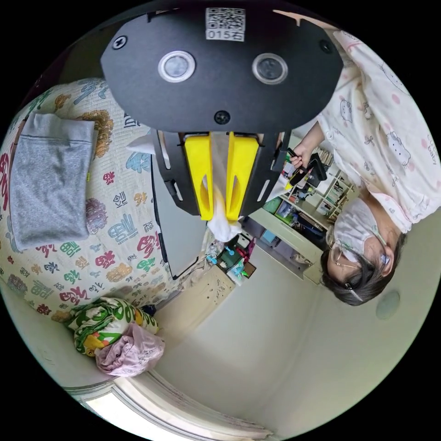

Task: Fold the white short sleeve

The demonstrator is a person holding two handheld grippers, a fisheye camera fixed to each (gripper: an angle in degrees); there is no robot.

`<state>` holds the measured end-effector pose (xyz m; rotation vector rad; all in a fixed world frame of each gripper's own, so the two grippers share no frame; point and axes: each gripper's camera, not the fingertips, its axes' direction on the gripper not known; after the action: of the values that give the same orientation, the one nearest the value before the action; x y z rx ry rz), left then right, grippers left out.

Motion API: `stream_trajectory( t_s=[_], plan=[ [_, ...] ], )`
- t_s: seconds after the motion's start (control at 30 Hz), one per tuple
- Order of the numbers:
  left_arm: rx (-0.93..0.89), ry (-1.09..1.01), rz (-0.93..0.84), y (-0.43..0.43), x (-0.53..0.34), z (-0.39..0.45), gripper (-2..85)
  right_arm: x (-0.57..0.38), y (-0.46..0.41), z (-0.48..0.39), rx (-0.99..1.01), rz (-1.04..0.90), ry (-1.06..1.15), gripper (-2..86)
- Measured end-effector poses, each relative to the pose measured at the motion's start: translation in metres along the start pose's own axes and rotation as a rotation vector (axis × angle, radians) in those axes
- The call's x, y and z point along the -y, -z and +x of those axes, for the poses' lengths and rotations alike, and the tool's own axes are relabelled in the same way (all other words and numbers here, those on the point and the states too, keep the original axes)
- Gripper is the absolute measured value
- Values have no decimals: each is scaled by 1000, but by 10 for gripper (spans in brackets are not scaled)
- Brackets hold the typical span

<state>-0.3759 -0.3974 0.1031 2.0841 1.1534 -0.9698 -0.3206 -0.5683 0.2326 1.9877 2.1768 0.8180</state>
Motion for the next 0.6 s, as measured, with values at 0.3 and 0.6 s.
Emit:
stream_trajectory(
  t_s=[0.3,0.6],
  plan=[
    [238,402,-211,-102,3,-113,52,28,-187,105,-226,-280,-113,58],
    [303,330,-394,-168,68,-111,69,80,-346,228,-550,-539,-68,80]
  ],
)
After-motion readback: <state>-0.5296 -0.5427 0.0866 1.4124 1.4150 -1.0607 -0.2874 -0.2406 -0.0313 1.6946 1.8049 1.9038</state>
